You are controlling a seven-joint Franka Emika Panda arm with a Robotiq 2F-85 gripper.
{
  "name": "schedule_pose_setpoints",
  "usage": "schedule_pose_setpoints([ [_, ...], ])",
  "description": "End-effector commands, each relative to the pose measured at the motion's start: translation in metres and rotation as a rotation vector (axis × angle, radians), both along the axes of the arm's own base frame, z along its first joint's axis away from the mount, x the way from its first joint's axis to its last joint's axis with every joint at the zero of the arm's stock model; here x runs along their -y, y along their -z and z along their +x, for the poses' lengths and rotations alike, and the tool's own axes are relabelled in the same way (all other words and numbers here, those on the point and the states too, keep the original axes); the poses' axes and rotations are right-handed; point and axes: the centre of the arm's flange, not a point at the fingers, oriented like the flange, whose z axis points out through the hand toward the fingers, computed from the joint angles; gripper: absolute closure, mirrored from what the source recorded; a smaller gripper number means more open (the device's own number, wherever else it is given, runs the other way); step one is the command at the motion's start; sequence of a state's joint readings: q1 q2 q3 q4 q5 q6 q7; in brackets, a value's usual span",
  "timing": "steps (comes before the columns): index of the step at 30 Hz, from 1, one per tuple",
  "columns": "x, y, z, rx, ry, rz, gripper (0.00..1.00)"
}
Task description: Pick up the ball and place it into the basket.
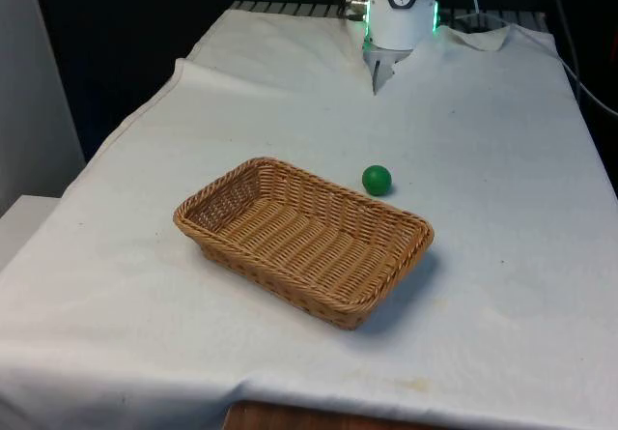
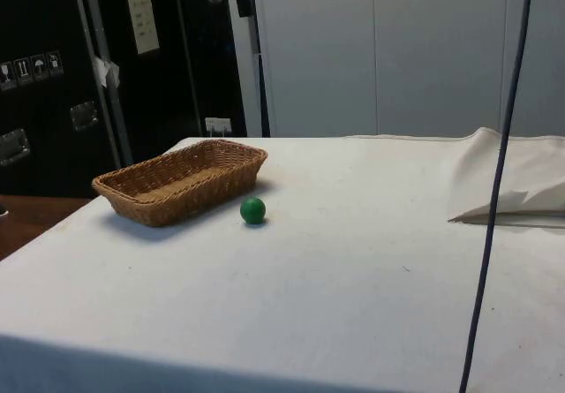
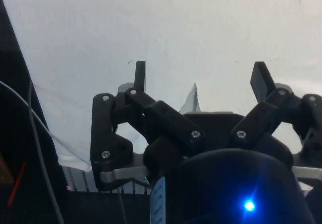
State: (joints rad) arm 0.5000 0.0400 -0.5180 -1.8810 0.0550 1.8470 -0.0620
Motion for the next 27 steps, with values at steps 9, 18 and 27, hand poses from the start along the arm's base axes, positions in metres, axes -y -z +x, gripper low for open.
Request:
schedule_pose_setpoints([
  [9,0.000,0.011,-0.008,0.056,-0.008,0.015,0.00],
  [18,-0.002,0.041,-0.013,0.084,-0.019,0.016,0.00],
  [27,-0.008,0.069,-0.014,0.094,-0.034,0.007,0.00],
])
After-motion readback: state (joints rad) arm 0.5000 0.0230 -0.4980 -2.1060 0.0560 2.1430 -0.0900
